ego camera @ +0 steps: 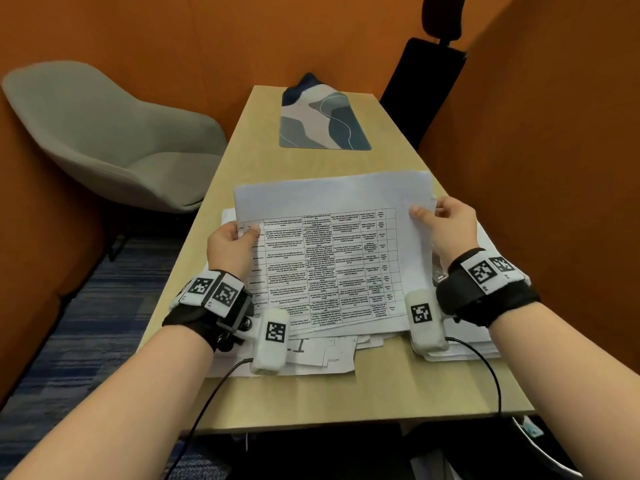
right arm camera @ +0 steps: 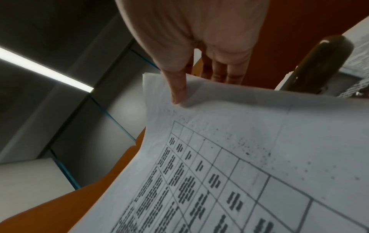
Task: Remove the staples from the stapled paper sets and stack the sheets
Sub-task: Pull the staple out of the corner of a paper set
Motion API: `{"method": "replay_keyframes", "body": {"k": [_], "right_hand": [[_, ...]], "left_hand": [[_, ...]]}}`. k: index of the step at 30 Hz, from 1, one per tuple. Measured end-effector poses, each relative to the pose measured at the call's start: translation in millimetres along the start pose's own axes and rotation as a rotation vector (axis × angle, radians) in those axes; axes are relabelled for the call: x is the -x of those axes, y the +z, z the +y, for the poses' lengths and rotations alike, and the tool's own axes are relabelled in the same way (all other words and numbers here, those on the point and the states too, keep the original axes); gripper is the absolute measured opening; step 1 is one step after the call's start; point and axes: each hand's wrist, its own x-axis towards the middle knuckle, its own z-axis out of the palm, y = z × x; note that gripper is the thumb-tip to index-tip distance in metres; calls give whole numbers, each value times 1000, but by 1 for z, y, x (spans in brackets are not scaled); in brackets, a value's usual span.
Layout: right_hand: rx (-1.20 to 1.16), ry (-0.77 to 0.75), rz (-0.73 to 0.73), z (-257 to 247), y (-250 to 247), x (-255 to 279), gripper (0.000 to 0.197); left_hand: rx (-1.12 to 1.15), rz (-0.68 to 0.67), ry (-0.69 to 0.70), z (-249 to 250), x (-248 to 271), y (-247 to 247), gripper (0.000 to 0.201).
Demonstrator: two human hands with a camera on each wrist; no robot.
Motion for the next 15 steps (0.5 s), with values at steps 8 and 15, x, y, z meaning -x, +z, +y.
{"method": "replay_keyframes", "body": {"k": [8,15], "right_hand": [[-209,51,-67,-1,-3,0,18],[-305,82,-73,-1,-4,1,40]], "left_hand": [[65,15,-5,1,1,-3,11],[83,36,89,-3,0,-3,32]]}}
